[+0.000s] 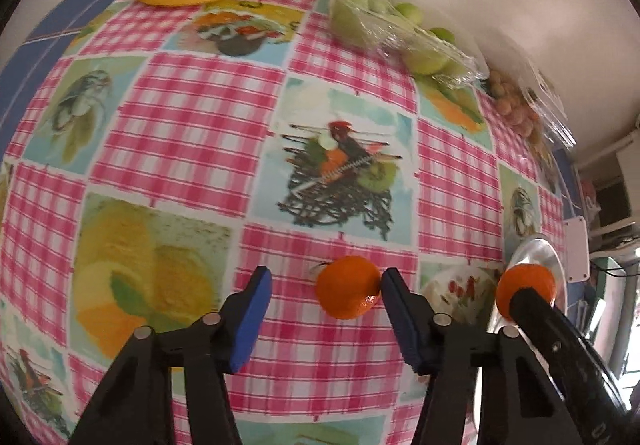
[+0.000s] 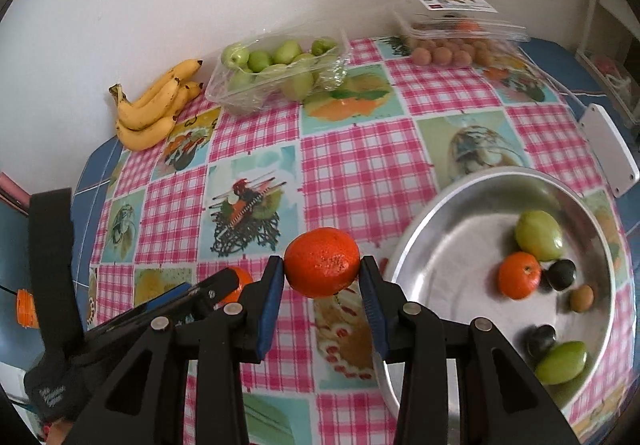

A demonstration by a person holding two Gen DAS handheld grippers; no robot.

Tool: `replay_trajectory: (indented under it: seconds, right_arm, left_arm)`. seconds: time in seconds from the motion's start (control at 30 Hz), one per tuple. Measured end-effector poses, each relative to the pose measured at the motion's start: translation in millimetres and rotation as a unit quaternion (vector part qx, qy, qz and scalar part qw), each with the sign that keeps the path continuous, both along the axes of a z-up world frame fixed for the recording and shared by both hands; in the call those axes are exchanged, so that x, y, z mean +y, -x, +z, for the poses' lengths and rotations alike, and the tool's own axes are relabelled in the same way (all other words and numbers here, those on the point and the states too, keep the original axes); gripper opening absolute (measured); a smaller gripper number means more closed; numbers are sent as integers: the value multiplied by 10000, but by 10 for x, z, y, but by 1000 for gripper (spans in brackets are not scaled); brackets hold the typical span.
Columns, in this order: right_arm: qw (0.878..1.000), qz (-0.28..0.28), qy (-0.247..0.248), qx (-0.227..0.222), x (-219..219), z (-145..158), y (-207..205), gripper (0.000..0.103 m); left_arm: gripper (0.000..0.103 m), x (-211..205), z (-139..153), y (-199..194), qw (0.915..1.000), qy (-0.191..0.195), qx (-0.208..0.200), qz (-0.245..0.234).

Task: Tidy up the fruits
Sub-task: 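Grasp the other tangerine with the left gripper while the right holds its tangerine, then carry both tangerines over the steel bowl with both grippers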

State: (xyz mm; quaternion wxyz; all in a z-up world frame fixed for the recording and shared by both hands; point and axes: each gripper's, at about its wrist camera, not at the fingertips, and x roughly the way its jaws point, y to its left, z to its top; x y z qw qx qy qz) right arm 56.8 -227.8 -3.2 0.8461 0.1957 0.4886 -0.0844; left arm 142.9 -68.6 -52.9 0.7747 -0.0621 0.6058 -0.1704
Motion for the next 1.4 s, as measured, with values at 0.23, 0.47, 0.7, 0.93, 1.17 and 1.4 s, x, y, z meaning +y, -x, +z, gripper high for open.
replay_trajectory:
  seconds: [0.23,0.47,0.7,0.93,1.17,1.4]
  right_arm:
    - [9999,-118,-96,-33,-66,25,160,40]
    - [9998,-125,-145,-95,-71,72,263,40]
    - [9998,-113,-96,-152,-46,124,348,40]
    - [9999,-129,-50,-89,-76,118,370,40]
    - [9982,-553,-107,183,-383,27,449,40]
    - [9920,-1219,-67,333,-867,1,660,40]
  left_arm:
    - [49,-88,-25,35,9998,124,41,-130]
    - [40,-167,-69,27,9996,187,104,-194]
    - [39,-186,-3,56,9997,131,23,-182]
    - [39,-166,261,115,9992,243,-242,-217]
    - [39,-291,467,231,9976,307,-444,-426]
    - [39,-578,626,437,9937,330,-605,-881]
